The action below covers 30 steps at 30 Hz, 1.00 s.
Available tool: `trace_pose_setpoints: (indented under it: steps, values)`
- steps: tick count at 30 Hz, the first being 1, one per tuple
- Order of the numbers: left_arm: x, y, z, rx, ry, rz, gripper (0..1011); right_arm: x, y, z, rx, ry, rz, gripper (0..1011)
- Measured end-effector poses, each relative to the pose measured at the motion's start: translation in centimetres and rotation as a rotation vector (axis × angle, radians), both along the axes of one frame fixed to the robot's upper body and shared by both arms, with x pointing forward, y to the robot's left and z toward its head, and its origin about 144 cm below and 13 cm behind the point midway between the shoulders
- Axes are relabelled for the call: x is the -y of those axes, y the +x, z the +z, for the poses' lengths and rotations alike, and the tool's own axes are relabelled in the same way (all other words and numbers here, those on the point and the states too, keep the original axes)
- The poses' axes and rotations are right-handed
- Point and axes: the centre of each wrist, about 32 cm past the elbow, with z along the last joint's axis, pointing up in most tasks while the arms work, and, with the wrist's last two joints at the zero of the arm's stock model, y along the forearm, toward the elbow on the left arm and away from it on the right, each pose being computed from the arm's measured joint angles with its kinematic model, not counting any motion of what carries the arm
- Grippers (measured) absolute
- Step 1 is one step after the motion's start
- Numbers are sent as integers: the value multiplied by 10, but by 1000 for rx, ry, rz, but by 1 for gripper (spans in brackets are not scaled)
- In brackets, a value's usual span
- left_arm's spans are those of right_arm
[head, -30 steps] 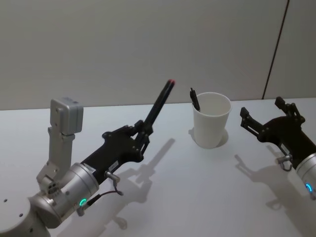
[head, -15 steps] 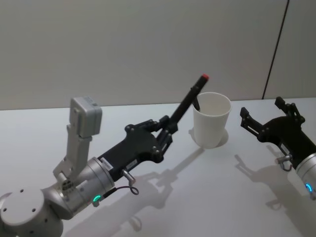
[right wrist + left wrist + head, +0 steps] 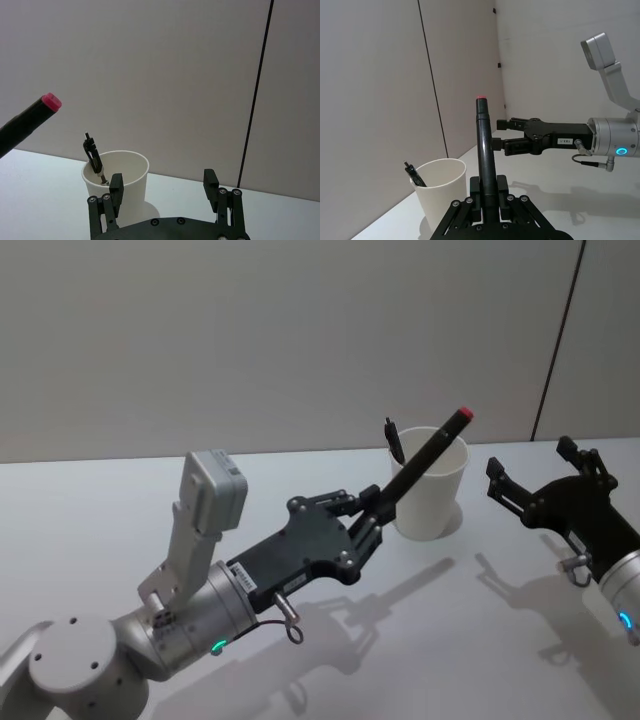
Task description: Place the pen into the pen holder.
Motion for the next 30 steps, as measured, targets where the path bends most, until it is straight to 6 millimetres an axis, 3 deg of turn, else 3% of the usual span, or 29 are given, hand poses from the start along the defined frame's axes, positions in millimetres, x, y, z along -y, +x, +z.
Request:
trace_pose_setpoints:
  steps: [30]
  values:
    - [7,4,-3,30,22,-33,189,1,-5,8,-5,46,32,1001]
